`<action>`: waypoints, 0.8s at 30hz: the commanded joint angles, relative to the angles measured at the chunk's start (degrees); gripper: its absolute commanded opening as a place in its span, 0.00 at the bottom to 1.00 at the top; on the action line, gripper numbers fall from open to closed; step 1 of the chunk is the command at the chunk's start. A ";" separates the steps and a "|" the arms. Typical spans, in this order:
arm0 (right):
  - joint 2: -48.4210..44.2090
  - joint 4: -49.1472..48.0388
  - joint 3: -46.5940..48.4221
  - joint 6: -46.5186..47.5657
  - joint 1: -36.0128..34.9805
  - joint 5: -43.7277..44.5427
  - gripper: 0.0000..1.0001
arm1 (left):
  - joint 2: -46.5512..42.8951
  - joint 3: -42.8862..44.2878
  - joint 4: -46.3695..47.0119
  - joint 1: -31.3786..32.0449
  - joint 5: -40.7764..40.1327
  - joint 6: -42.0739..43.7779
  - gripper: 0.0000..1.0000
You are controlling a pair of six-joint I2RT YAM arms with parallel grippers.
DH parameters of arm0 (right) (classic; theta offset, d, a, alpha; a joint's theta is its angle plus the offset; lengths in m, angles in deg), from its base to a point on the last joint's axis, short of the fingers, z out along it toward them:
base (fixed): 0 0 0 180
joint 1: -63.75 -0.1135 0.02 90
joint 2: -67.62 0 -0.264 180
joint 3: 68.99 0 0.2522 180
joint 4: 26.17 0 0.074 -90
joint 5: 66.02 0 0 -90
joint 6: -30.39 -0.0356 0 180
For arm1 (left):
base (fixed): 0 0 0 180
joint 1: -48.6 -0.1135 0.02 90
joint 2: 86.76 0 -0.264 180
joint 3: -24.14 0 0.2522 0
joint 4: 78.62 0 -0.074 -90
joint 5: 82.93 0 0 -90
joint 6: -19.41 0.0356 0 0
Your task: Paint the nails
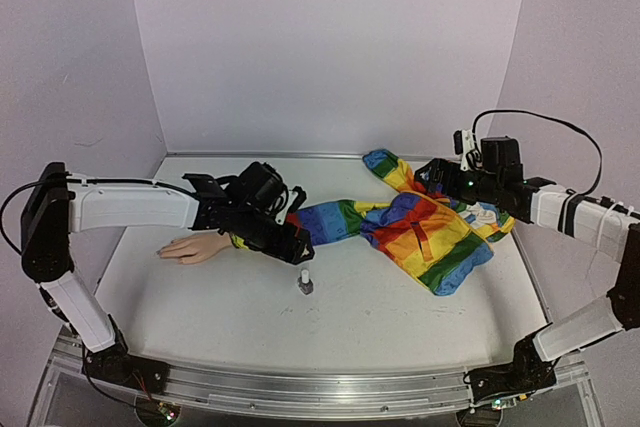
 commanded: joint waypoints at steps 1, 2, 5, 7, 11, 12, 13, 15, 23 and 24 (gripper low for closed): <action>-0.29 0.17 1.85 0.78 -0.43 1.68 0.98 | 2.47 4.76 -5.30 2.11 -4.94 1.91 0.79; -0.25 0.18 1.76 0.82 -0.52 1.62 0.98 | 2.97 5.05 -5.57 2.55 -5.07 1.97 0.77; -0.23 0.26 1.90 0.76 -0.78 1.16 0.98 | 4.76 6.21 -6.02 3.73 -5.05 2.32 0.71; -0.39 0.26 1.92 0.81 -0.87 1.15 0.98 | 6.15 7.18 -6.29 4.20 -4.82 2.45 0.66; -0.51 0.26 1.85 1.09 -0.92 0.76 0.98 | 8.62 9.26 -6.88 4.85 -5.83 2.55 0.57; -0.50 0.26 1.76 1.19 -1.00 0.61 0.98 | 9.26 9.65 -7.13 4.90 -5.78 2.50 0.57; -0.50 0.33 1.63 1.28 -0.94 0.42 0.98 | 9.81 10.04 -7.48 5.00 -5.55 2.46 0.56; -0.55 0.43 1.42 1.30 -1.02 0.41 0.98 | 10.76 10.53 -7.99 5.30 -5.48 2.61 0.56; -0.94 0.53 1.64 1.47 -1.09 -0.05 0.98 | 13.96 12.89 -10.28 6.47 -6.08 3.99 0.44; -1.02 0.57 1.66 1.55 -1.07 -0.13 0.98 | 14.13 13.02 -10.44 6.60 -6.08 4.03 0.43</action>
